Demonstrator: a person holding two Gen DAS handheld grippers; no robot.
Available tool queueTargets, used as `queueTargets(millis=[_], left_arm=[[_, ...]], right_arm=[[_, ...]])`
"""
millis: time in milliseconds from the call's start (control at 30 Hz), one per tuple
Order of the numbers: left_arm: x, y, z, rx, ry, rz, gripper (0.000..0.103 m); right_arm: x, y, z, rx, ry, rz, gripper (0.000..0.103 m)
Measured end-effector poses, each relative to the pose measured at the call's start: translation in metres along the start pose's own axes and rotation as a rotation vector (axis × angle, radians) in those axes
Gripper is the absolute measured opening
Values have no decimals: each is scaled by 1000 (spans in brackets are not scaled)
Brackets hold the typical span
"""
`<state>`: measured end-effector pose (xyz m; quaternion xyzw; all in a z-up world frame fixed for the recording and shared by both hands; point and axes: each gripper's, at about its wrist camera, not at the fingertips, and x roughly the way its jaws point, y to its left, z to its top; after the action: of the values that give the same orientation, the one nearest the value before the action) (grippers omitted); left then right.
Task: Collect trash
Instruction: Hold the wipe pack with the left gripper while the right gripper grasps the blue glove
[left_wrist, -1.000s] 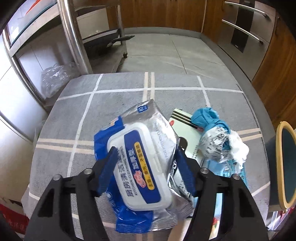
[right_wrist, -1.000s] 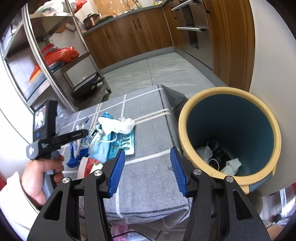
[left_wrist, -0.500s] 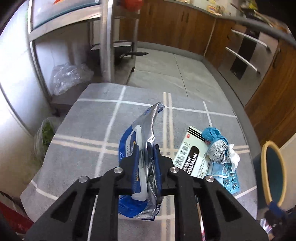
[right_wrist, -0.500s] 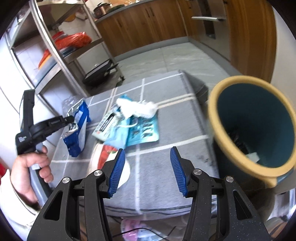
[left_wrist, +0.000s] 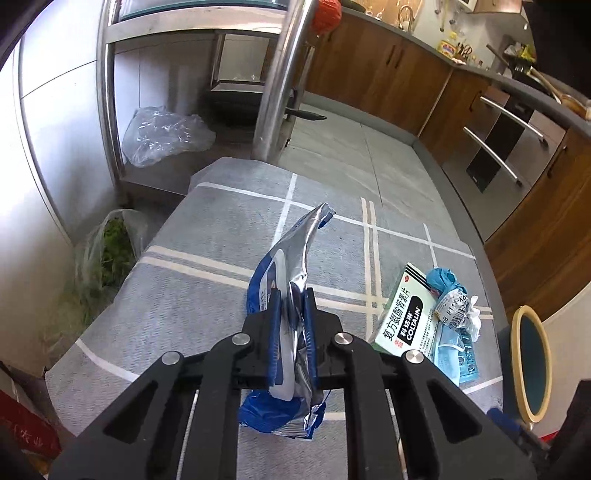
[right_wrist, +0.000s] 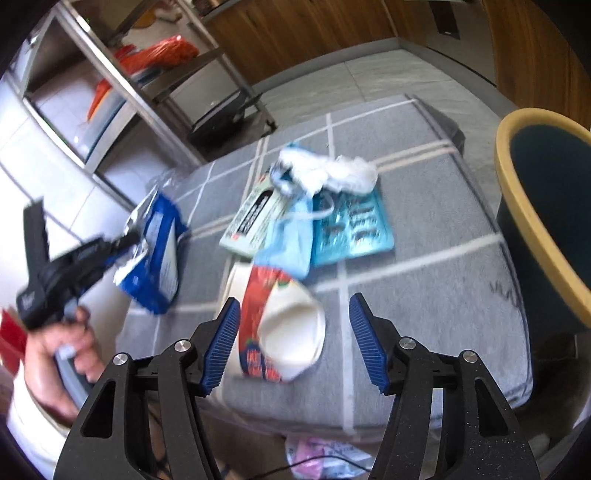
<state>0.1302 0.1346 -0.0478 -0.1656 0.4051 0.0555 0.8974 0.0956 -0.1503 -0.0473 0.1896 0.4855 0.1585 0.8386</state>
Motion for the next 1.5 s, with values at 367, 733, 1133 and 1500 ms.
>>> queueTargets(millis=[367, 733, 1133, 1500], left_arm=[[-3, 19, -2, -32, -7, -42, 11], [-3, 24, -3, -34, -2, -59, 11], [-1, 24, -2, -31, -1, -76, 11], [-2, 27, -2, -44, 1, -82, 11]], right_arm=[[9, 9, 78, -20, -85, -34, 63], [77, 53, 137, -225, 54, -111, 61], [113, 44, 136, -274, 219, -220, 35], [118, 42, 119, -299, 257, -235, 48]])
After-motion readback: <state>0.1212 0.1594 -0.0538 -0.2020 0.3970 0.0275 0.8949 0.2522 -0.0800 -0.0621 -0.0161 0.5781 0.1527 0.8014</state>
